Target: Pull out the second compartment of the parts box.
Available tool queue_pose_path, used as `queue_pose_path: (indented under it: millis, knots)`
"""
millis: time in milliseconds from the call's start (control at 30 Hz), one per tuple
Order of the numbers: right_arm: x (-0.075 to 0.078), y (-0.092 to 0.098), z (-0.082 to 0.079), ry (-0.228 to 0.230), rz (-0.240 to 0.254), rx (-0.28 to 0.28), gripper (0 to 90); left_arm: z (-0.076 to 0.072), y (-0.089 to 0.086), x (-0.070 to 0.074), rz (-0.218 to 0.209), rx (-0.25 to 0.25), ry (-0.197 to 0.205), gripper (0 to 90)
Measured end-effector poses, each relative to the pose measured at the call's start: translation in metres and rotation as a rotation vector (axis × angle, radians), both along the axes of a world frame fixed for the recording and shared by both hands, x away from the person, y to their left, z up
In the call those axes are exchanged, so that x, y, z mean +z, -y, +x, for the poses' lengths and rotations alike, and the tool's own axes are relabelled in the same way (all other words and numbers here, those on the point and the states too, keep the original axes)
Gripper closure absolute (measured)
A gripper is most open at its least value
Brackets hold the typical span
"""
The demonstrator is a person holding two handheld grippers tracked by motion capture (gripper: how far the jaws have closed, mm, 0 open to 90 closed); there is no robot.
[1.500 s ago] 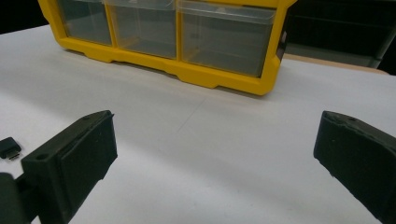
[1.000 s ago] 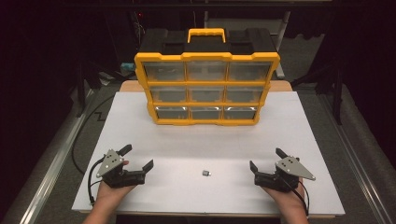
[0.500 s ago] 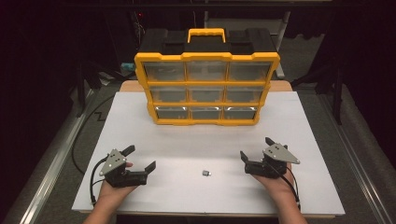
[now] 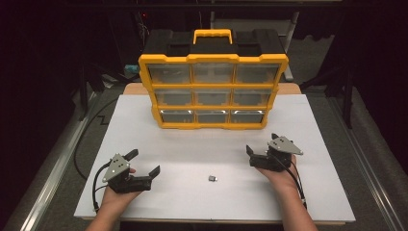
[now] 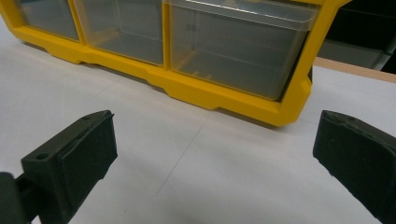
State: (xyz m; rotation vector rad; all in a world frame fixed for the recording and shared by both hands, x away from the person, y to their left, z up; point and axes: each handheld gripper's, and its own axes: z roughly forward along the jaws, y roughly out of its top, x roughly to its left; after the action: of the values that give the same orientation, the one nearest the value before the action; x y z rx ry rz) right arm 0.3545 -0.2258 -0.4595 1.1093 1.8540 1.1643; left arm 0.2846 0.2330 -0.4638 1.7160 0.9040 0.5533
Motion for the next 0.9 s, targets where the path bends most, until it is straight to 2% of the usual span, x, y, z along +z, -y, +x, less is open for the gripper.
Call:
queue_pose_path:
  millis: [100, 233, 300, 467, 667, 833, 900]
  knots:
    - [0.002, 0.000, -0.003, 0.010, -0.022, 0.004, 0.0, 0.000, 0.000, 0.000, 0.002, 0.001, 0.005, 0.1]
    - [0.005, 0.001, -0.006, 0.013, -0.027, 0.008, 0.0, -0.001, 0.000, 0.001, 0.000, -0.003, 0.007, 0.1]
    - [0.006, 0.002, -0.007, 0.016, -0.048, 0.004, 0.0, -0.001, 0.000, 0.001, -0.002, -0.005, 0.007, 0.1]
    - [0.005, 0.009, -0.011, 0.007, -0.073, -0.002, 0.0, 0.001, 0.001, 0.000, 0.015, -0.003, 0.007, 0.1]
    - [0.000, 0.020, -0.017, -0.023, -0.115, -0.001, 0.0, 0.000, -0.001, 0.001, -0.003, -0.009, 0.010, 0.2]
    - [0.000, 0.018, -0.017, -0.022, -0.141, 0.004, 0.0, 0.001, 0.000, 0.001, 0.003, -0.013, 0.011, 0.1]
    - [-0.001, 0.014, -0.018, -0.022, -0.181, 0.019, 0.0, 0.001, 0.000, 0.001, 0.006, -0.015, 0.011, 0.2]
